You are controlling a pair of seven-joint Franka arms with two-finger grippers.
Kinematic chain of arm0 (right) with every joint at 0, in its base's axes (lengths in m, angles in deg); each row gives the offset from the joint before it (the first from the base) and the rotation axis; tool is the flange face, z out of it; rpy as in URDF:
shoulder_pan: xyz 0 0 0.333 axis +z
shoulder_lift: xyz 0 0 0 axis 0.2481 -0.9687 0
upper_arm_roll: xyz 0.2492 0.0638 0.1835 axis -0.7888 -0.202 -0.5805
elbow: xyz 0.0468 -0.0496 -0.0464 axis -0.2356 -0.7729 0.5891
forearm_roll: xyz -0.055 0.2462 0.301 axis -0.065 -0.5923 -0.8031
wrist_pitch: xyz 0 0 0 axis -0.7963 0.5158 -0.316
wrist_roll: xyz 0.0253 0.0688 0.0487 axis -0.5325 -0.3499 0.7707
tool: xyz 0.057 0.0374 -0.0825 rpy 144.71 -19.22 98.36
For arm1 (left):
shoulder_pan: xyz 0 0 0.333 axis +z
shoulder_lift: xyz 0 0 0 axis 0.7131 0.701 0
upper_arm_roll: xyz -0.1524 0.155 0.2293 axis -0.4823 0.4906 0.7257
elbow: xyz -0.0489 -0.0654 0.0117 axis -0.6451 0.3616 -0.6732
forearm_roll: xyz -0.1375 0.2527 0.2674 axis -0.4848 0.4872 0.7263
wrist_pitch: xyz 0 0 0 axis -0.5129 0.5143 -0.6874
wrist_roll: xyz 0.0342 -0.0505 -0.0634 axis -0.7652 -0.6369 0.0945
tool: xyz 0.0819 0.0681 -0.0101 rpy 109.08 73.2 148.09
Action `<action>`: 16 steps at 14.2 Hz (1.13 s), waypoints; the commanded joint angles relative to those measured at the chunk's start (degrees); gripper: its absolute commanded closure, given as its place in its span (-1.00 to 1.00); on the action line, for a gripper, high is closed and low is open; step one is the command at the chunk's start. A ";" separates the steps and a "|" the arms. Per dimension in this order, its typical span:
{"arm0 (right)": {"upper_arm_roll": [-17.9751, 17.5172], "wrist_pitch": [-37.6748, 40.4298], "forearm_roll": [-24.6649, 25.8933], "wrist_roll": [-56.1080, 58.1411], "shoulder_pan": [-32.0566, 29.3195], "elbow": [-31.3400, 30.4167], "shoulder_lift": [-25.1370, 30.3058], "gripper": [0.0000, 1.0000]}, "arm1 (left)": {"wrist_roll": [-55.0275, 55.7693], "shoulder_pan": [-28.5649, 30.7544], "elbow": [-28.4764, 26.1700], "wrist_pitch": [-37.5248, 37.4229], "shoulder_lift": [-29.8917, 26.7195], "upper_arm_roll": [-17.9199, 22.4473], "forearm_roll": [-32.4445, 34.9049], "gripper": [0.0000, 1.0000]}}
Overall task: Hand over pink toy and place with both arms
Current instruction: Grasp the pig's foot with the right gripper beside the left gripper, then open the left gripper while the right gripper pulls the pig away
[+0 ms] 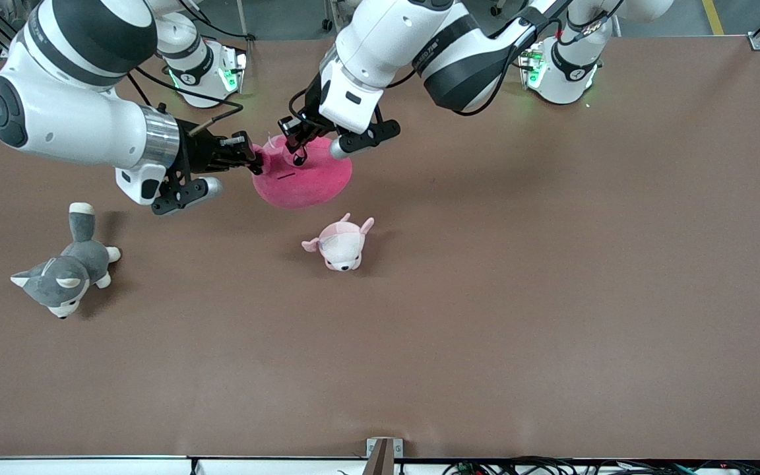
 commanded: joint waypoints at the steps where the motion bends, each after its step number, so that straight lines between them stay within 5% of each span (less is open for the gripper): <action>1: 0.58 2.13 0.76 -0.80 0.21 0.26 1.06 0.94 | 0.99 -0.37 1.61 0.14 0.68 0.08 -1.06 0.77; 5: 0.84 4.68 0.76 -0.80 -0.31 0.44 1.32 0.95 | 0.99 -0.28 1.35 -0.04 0.68 0.17 -1.06 0.24; 8: 0.84 5.47 0.76 -0.80 -0.84 0.96 1.41 0.95 | 0.56 0.07 1.35 -0.48 0.24 0.52 -0.19 -1.00; 11: 0.84 5.30 0.85 -0.62 -2.77 1.49 1.32 0.95 | 0.29 0.77 1.35 -1.18 -0.55 0.78 0.34 -1.00; 16: 0.84 4.42 1.64 0.26 -12.52 3.33 -2.18 0.93 | -2.25 3.75 1.35 -8.20 -1.96 1.49 11.40 -1.00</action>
